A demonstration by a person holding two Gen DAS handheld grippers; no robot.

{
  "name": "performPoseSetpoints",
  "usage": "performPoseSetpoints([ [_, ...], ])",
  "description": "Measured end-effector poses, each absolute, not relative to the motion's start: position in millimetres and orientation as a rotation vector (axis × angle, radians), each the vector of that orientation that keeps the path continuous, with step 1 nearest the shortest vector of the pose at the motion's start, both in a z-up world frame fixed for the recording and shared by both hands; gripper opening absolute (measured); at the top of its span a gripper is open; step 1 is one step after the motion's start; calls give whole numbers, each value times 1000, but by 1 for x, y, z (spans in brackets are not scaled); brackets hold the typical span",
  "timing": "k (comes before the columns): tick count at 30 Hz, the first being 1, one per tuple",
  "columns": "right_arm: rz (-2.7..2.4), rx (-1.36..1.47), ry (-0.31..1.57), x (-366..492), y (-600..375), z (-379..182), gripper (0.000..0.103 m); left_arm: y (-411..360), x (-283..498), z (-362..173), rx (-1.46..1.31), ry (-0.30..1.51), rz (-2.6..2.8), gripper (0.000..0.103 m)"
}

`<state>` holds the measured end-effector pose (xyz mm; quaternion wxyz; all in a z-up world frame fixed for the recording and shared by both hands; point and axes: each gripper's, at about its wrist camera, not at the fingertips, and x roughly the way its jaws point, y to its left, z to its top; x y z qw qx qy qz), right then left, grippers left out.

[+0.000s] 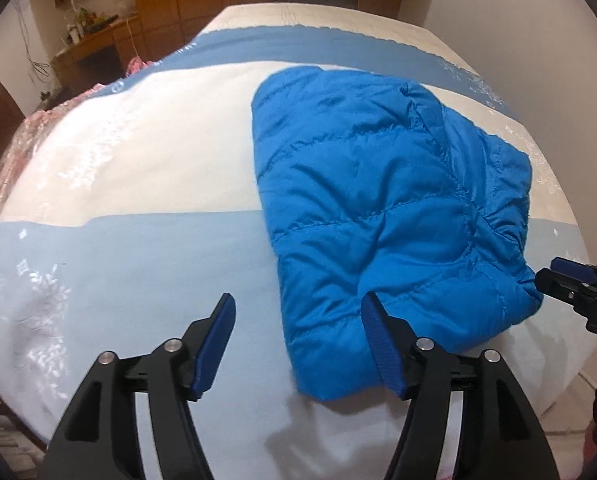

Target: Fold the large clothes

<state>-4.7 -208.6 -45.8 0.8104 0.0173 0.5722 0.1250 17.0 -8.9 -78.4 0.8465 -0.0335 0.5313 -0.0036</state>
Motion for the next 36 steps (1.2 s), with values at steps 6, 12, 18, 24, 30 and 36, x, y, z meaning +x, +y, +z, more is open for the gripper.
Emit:
performPoseSetpoints([
  [6,266,31,1219,-30,-211,-31,91,-14,-3,-64,-42,1124,8,72],
  [12,245,-25,1230,-48,-200,-20,92,-8,-22,-49,-106,1120,23,85],
  [18,238,-27,1231,-60,-200,-11,92,-8,-38,-33,-96,1106,33,91],
  [24,240,-55,1207,-70,-198,1,93,-10,-50,-24,-114,1098,31,91],
  [30,245,-67,1207,-76,-196,2,93,-16,-60,-22,-102,1095,42,91],
  [36,244,-66,1211,-81,-197,1,93,-16,-66,-21,-102,1093,55,91],
])
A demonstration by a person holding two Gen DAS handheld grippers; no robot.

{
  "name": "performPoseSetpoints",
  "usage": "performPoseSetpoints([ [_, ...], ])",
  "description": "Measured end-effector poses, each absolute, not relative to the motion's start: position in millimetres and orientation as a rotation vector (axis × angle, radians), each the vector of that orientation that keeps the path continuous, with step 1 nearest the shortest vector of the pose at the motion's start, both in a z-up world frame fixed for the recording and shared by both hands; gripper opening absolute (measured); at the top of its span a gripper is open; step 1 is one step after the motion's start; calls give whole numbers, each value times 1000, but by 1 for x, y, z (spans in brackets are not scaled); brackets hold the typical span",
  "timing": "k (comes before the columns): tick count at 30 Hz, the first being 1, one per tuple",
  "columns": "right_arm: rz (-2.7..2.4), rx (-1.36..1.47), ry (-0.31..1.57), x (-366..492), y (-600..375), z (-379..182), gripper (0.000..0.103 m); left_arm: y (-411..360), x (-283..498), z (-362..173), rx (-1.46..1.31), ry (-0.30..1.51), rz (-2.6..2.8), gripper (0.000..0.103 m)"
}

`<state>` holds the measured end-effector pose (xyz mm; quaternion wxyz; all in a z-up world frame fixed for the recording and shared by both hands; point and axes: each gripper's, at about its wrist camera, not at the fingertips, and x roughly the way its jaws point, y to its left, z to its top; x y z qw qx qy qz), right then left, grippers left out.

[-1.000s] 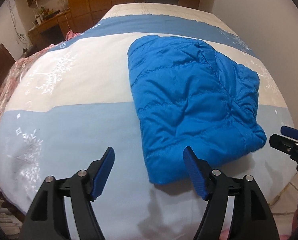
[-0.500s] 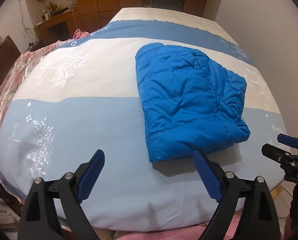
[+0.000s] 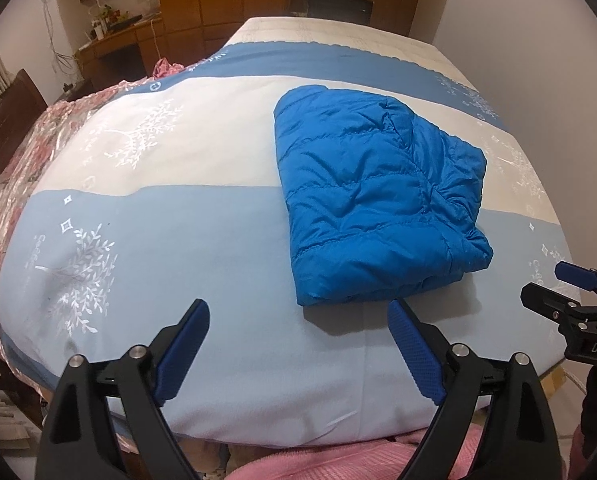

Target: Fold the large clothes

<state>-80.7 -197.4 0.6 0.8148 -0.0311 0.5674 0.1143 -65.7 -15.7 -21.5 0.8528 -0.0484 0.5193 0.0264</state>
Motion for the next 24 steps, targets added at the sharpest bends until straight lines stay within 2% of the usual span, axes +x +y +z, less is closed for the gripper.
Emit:
performPoseSetpoints([
  [24,248,-67,1209,-95,-195,1,93,-15,-82,-20,-98,1082,48,91],
])
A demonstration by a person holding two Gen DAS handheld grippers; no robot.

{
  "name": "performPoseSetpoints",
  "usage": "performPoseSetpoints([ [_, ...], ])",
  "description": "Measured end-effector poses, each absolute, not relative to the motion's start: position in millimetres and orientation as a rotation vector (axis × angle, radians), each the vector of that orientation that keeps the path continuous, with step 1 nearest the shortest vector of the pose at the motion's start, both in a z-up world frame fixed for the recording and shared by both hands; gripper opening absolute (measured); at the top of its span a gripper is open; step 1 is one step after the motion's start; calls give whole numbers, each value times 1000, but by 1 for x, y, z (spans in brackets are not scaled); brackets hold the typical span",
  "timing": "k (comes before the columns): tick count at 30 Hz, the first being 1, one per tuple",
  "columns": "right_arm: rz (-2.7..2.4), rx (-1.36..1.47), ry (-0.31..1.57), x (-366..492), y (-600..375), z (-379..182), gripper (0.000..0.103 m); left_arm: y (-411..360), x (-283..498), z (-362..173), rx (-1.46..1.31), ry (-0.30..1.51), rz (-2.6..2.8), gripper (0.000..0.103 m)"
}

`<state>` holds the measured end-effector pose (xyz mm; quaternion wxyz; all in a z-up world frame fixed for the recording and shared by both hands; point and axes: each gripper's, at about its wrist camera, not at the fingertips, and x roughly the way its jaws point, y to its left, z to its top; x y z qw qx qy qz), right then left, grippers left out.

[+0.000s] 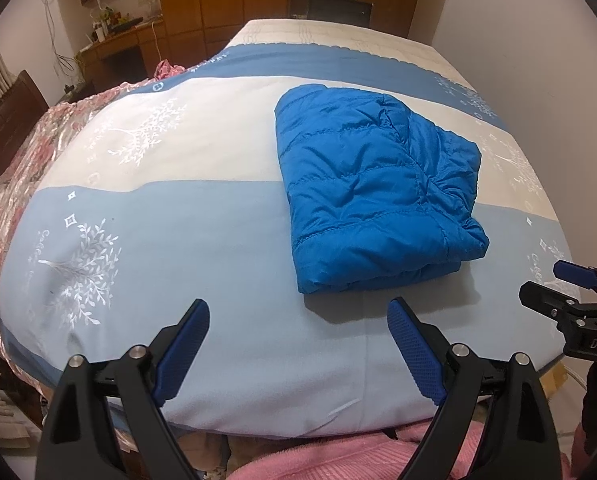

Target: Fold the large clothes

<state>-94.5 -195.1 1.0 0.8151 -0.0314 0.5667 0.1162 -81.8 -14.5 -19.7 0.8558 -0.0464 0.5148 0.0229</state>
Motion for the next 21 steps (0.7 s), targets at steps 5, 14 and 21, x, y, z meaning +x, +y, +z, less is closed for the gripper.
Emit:
performPoseSetpoints([
  [5,257,-74,1207,-96,-192,2,93,-15,-83,-20,-99,1082,48,91],
  [14,262,-74,1206,-98,-189,2,93,-14,-87,-19,-104,1084,48,91],
  [21,261,-78,1207,-98,-189,1,93,-15,-88,-19,-105,1084,46,91],
])
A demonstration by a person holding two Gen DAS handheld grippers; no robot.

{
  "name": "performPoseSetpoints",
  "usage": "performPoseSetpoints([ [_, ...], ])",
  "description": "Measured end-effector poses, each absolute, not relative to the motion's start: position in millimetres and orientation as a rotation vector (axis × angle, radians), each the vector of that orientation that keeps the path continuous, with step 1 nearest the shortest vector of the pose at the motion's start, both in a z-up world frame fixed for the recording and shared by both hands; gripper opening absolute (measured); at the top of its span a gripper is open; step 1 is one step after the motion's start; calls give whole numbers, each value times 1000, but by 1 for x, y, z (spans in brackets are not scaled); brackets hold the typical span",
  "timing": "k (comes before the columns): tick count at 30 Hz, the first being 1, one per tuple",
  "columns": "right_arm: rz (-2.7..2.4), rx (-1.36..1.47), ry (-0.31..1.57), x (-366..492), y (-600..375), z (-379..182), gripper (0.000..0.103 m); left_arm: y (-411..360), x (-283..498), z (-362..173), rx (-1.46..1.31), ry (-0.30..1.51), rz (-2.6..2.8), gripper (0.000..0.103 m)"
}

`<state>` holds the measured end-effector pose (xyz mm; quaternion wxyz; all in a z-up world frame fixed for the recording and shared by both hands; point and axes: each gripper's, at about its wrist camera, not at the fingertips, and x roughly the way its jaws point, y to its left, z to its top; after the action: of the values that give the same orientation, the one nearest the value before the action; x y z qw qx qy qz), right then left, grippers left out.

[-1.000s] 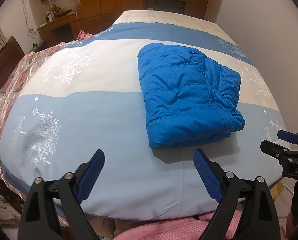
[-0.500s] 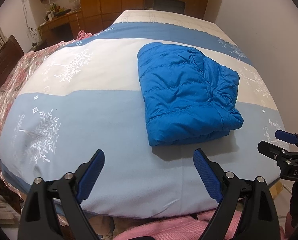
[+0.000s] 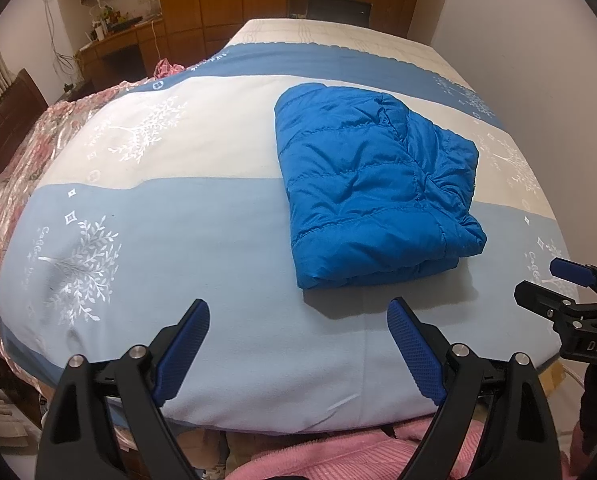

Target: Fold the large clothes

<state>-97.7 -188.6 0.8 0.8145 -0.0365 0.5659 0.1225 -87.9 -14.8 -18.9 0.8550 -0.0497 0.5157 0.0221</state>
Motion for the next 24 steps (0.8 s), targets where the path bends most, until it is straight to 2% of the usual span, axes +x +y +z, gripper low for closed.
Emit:
performPoseSetpoints([
  [24,262,-74,1208,-95,-192,-1,93,-17,-86,-20,-89,1089,43,91],
])
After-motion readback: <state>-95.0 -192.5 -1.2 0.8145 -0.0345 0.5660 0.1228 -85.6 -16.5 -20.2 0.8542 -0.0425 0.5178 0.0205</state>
